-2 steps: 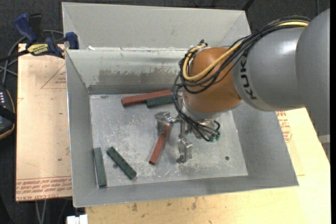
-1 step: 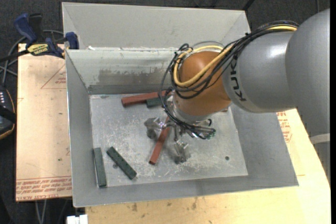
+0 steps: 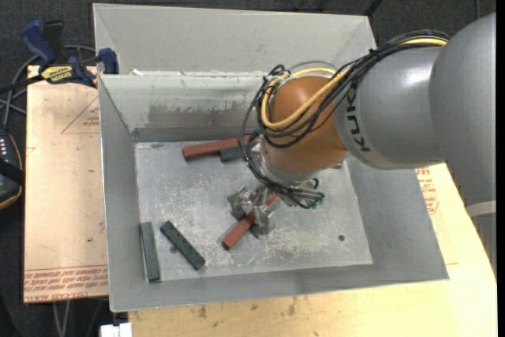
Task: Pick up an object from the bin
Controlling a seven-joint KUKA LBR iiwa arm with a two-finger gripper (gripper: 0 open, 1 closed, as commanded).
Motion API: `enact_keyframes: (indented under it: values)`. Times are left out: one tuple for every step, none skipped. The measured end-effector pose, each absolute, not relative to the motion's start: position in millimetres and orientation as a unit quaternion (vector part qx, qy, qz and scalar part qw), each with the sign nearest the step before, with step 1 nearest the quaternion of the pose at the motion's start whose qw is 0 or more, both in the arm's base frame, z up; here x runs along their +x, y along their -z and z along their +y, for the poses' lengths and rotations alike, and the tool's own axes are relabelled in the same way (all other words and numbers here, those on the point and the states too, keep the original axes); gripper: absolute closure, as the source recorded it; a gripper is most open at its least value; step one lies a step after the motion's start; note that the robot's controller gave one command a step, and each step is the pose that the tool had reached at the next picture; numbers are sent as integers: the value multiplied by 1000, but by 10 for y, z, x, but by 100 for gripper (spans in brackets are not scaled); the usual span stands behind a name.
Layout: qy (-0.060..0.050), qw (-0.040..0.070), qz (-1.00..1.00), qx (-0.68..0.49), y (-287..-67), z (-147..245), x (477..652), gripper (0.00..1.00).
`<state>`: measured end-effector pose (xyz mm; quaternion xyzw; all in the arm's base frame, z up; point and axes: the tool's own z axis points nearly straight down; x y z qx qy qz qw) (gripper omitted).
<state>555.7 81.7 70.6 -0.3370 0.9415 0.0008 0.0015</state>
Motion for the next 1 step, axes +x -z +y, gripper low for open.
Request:
enact_keyframes:
  values:
    - [1,5,869,-496,-2315,978,5403,100]
